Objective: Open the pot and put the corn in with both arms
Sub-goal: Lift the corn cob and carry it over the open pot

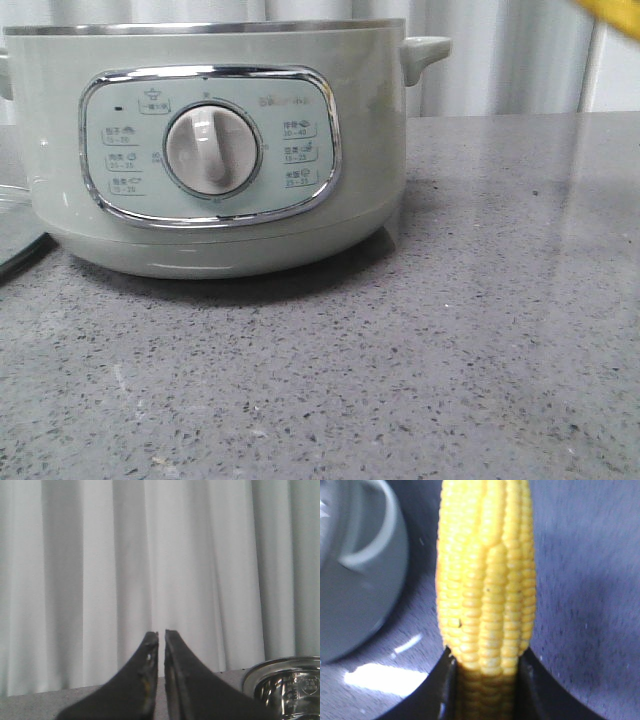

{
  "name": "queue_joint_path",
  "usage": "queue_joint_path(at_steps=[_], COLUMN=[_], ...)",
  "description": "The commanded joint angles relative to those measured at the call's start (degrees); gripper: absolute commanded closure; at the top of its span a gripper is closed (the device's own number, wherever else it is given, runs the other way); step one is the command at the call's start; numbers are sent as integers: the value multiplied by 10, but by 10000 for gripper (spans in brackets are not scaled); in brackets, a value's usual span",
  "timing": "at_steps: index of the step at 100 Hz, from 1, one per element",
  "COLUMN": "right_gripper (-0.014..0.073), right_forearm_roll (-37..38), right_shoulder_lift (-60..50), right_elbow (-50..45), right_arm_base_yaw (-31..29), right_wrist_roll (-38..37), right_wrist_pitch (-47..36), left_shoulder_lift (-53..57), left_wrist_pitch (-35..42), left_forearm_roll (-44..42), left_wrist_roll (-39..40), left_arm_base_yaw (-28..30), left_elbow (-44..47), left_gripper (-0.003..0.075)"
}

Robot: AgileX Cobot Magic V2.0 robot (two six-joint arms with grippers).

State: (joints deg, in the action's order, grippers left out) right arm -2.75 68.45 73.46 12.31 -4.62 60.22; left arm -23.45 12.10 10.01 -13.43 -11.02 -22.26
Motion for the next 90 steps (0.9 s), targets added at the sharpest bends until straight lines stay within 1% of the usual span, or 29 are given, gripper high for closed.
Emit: queue_joint_path(at_steps=[1, 13, 24, 39, 51, 66, 81, 90], right_gripper=[620, 620, 620, 620, 620, 619, 615, 576], right_forearm_roll=[-2, -8, -19, -28, -36, -47, -47, -47], right_shoulder_lift=[-16, 2, 28, 81, 131, 192, 234, 253], right_elbow=[57, 108, 136, 174, 209, 249, 263, 268], right_arm_base_yaw=[9, 44, 83, 132, 168, 200, 214, 219], right_wrist_roll=[2, 7, 8, 8, 8, 8, 8, 8], right_wrist_pitch=[-21, -30, -53, -89, -101, -102, -102, -96], left_shoulder_lift=[-3, -3, -3, -3, -3, -3, -3, -3], left_wrist_pitch=[44, 44, 45, 45, 46, 46, 46, 46], left_forearm_roll=[-1, -1, -1, -1, -1, -1, -1, -1], left_wrist_roll=[1, 1, 1, 1, 1, 1, 1, 1], left_arm_base_yaw=[-4, -4, -4, -4, -4, -4, -4, -4], left_elbow=[-20, -20, -20, -20, -20, -20, -20, -20], left_gripper=[741, 741, 741, 741, 741, 741, 741, 741])
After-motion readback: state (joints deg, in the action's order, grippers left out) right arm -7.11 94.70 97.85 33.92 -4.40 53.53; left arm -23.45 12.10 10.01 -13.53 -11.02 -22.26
